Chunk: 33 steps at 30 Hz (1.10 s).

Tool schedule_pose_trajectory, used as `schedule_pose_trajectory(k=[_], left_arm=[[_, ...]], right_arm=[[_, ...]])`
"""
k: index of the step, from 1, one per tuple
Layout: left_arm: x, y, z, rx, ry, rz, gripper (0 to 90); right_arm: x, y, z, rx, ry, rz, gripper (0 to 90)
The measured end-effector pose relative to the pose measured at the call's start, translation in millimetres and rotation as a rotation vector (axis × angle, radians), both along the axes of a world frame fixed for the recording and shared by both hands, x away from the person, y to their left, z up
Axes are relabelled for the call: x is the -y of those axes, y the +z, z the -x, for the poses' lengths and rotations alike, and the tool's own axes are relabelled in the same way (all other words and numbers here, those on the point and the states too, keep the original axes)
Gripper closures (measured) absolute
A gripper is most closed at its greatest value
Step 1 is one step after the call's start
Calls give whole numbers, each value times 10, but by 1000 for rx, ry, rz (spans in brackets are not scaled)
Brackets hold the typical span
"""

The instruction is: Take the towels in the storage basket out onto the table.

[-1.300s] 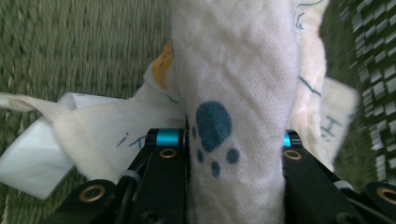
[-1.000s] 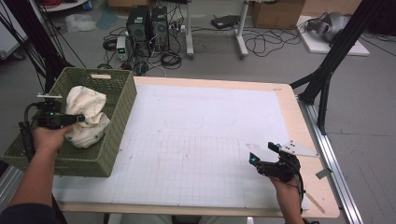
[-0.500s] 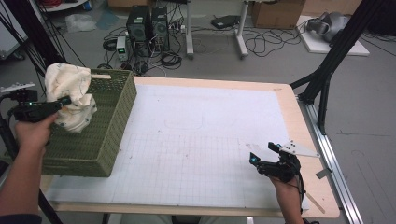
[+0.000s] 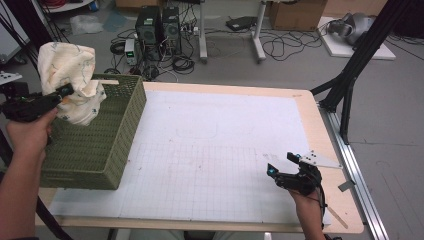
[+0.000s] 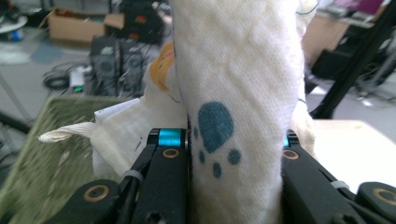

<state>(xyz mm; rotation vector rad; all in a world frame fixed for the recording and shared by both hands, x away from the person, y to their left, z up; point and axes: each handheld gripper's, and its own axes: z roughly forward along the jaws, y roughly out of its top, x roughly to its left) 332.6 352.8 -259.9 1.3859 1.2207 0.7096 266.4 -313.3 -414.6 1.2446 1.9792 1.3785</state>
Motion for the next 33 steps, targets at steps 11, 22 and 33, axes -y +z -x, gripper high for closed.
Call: schedule_pose_trajectory(k=[11,22,33], left_arm=[[508,274,66,53,-194,-27,775],[1295,63,67,37,-388,-65,771],[1951,-337,15,-28,-535,-77,766]], right_arm=[[-13,3,1,-3,5,4,88],[-14,25,9,-10,3,-4,88],[-1,46,24,0,27,1,87]])
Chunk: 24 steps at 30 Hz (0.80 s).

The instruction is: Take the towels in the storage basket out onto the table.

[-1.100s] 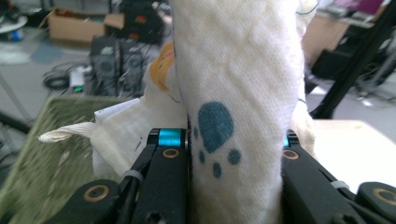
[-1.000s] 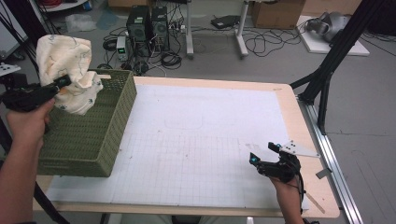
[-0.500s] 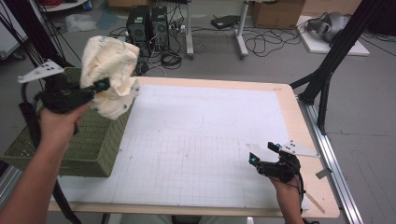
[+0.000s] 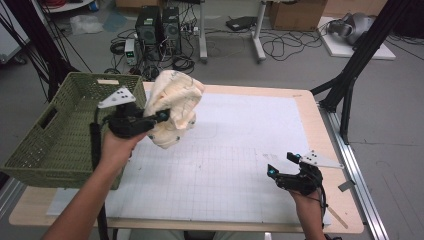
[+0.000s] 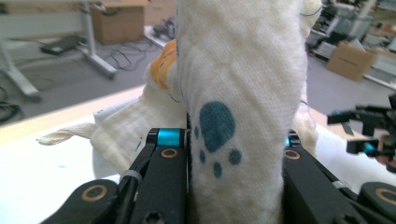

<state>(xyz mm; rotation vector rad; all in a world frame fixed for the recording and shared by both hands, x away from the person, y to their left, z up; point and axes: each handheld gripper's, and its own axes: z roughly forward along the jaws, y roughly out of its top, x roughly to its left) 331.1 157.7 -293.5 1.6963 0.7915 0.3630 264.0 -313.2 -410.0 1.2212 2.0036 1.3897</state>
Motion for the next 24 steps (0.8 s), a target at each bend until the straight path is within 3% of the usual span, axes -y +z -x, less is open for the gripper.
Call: schedule_pose_trajectory(k=[3,5,7,8,9,10,11,12,14,17,19,24], left_arm=[[99,-102,-6,-7,-17,-12,763],[224,-264,1,-19,-48,-27,762],[267,-318,8,-20,-58,-35,761],[342,-432,21,-22,-77,-48,760],[342,-432,21,-22,-77,-48,757],[420,-552,28,-37,-92,-71,755],[420,-552,28,-37,-92,-71,752],[491,-672,25,-60,-99,-90,748],[551,-772,21,-79,-102,-95,742],[631,-857,-3,-94,-109,-126,730],[656,-880,-14,-100,-112,-116,727],[793,-1028,-123,-155,-139,-146,718]], right_arm=[[-4,0,-2,-4,1,-1,87],[-9,0,0,-6,7,-6,88],[-10,-3,-7,-5,7,2,88],[-11,-4,-8,-6,5,0,87],[-12,-5,-8,-4,2,-2,87],[-14,-6,-9,0,1,0,88],[-18,-5,-7,3,-1,3,87],[-25,-4,-4,1,0,6,87],[-39,-7,-6,6,-3,21,88],[-53,-13,-11,6,-3,32,87],[-64,-17,-17,0,0,32,87],[-94,-26,-28,-5,16,34,88]])
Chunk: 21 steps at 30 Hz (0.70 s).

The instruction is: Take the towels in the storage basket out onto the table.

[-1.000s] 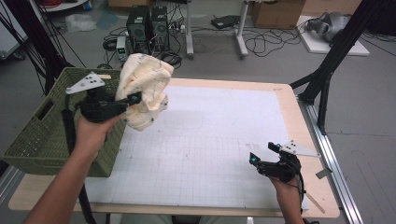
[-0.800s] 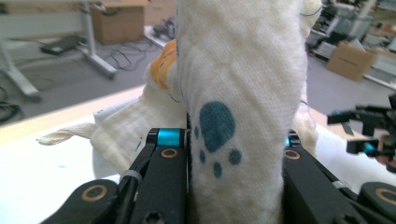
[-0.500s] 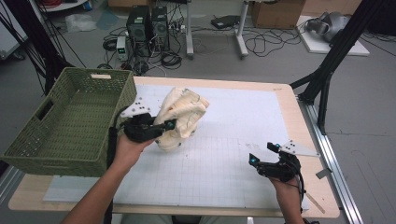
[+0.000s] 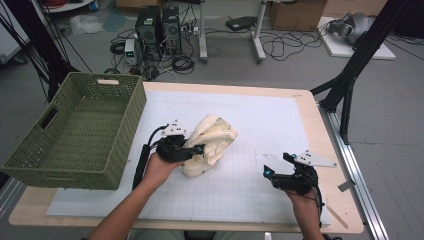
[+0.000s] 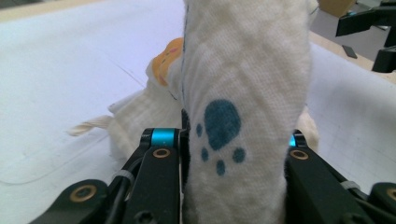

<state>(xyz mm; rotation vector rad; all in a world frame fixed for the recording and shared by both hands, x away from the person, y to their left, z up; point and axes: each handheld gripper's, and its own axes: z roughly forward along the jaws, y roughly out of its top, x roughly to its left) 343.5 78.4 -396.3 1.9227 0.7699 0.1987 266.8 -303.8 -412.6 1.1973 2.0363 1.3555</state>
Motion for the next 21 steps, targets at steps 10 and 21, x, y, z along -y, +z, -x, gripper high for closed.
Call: schedule_pose_trajectory(k=[10,21], left_arm=[[-8,-133,-119,-26,122,-48,294],[-530,-24,36,56,234,64,296]], right_arm=[[18,-4,-2,-16,-8,-15,88],[-29,-11,-10,12,-6,22,87]])
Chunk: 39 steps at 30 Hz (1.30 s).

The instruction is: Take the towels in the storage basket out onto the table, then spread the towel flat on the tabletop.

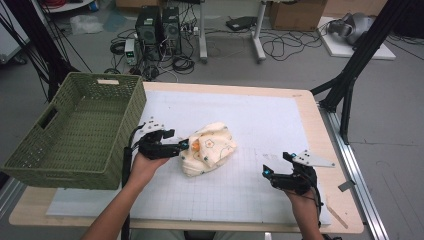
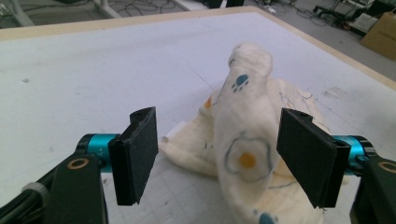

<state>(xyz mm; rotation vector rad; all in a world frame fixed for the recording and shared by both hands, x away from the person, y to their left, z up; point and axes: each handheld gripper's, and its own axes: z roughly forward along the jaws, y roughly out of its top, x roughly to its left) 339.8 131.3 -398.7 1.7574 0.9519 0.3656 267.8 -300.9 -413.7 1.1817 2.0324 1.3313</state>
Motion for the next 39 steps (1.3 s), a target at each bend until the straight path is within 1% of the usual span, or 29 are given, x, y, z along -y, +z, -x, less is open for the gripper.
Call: schedule_pose_trajectory(k=[1,2,3,4,5,6,7,8,10,11,13,14,16,18,21,23,26,30,31,32,35,38,39], left_arm=[[-81,-24,62,17,1,4,296],[-81,-24,62,17,1,4,296],[-153,-48,118,24,4,8,296],[-153,-48,118,24,4,8,296],[-206,-75,174,32,-7,22,296],[-206,-75,174,32,-7,22,296],[-231,-116,221,32,-32,30,296],[-231,-116,221,32,-32,30,296],[-242,-171,271,44,-37,22,296],[-249,-228,301,46,-46,18,296],[-259,-248,309,42,-49,12,294],[-264,-251,310,47,-48,17,294],[-268,-249,309,50,-48,18,294],[-276,-236,311,60,-53,20,293],[-278,-229,313,66,-51,17,294],[-278,-230,312,66,-48,16,294],[-278,-239,305,66,-44,14,293],[-282,-251,283,62,-41,12,294],[-278,-252,287,61,-42,11,294],[-281,-250,291,63,-48,7,294],[-275,-253,297,61,-52,14,294],[-273,-257,289,57,-50,9,294],[-267,-261,285,58,-45,9,294]], right_arm=[[-22,-5,-13,3,5,2,87],[-22,-5,-13,3,5,2,87],[-50,-9,-27,4,10,6,87],[-50,-9,-27,4,10,6,87],[-85,-6,-41,3,17,10,87],[-85,-6,-41,3,17,10,87],[-122,3,-62,0,29,8,87],[-122,3,-62,0,29,8,87],[-193,7,-98,-7,37,26,87],[-211,5,-105,-5,37,36,87],[-224,-2,-108,-16,36,28,87],[-226,-7,-101,-31,38,15,88],[-217,-22,-94,-39,39,4,88],[-211,-37,-97,-45,39,6,88],[-210,-59,-87,-54,38,8,88],[-200,-68,-79,-54,40,12,88],[-181,-66,-72,-52,35,-2,88],[-159,-92,-101,-62,32,-3,88],[-160,-94,-101,-71,32,-7,88],[-158,-95,-104,-68,32,-6,88],[-158,-95,-109,-62,33,-8,88],[-164,-95,-110,-66,33,-9,88],[-160,-96,-115,-58,30,-8,88]])
